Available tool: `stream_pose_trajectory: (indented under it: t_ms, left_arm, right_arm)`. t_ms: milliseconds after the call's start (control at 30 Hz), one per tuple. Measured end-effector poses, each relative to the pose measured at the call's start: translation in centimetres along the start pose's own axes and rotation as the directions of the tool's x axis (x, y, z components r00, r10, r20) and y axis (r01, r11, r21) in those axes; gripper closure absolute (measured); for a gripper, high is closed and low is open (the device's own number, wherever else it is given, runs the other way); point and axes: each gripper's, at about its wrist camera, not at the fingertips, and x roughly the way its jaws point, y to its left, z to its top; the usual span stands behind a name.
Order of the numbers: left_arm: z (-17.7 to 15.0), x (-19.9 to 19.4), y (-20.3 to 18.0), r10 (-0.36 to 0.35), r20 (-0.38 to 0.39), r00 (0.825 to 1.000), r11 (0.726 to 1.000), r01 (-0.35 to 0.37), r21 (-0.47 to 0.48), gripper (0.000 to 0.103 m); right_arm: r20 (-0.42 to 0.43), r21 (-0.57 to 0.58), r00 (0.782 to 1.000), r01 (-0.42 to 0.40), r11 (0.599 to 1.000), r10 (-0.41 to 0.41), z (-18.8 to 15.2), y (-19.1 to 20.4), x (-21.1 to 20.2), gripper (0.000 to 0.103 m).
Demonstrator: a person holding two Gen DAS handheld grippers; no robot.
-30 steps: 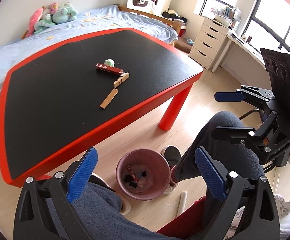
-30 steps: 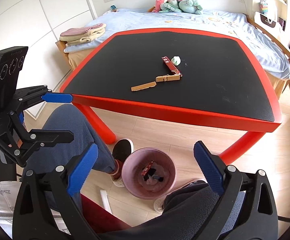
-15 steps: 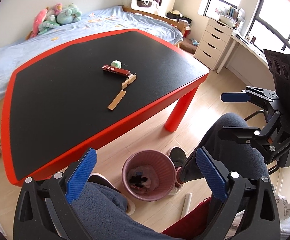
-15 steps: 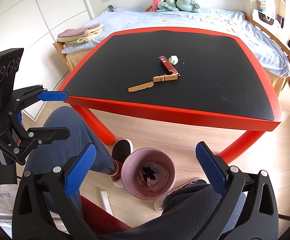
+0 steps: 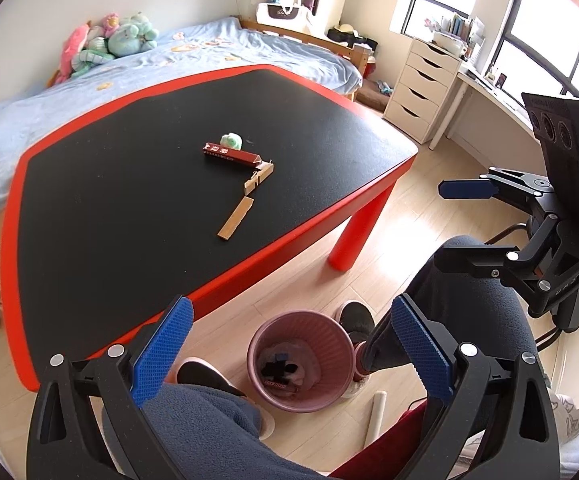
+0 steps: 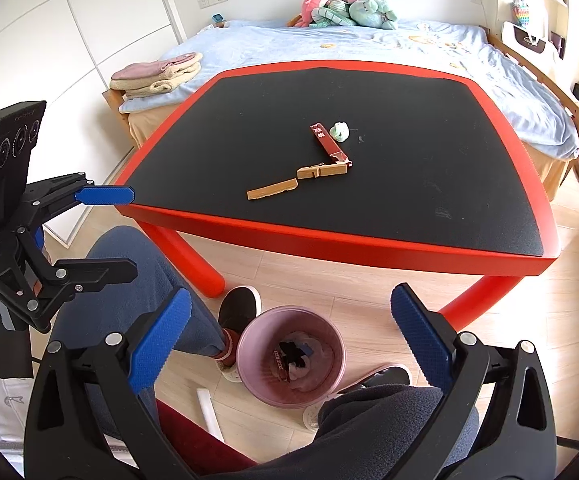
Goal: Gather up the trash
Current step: 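Move both tools back toward the remaining red carton and wooden stick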
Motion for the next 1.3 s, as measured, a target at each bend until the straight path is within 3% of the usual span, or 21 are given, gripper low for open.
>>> stream_pose_trajectory:
  t_ms: [567,1200,1267,1300]
  left_arm:
    - [4.6,3.6,2.5,-0.003,-0.034,0.999,0.997,0.006,0.081,0.008]
    - [6.6,10.9,6.0,-0.031,-0.125,0.992,0.995,0.042,0.088,0.008]
    - [6.6,11.3,6.0,-0.036,-0.131,0.991,0.995,0.048,0.089,0.010]
    - [6.6,11.5,6.0,-0.037,-0.134,0.990,0.995,0.049,0.089,0.016]
  right_arm:
    - [0.000,-0.066,1.000,0.002,0.998,-0.002,8.3,-2.4,4.6,0.004]
    - [-0.129,-0.126,0.992,-0.024,0.992,0.008,13.6,-5.0,15.9,0.005]
    - [-0.141,-0.133,0.990,-0.029,0.991,0.010,13.7,-4.9,16.8,0.009]
    - [-0.149,-0.136,0.989,-0.030,0.990,0.009,13.8,-4.9,17.2,0.015]
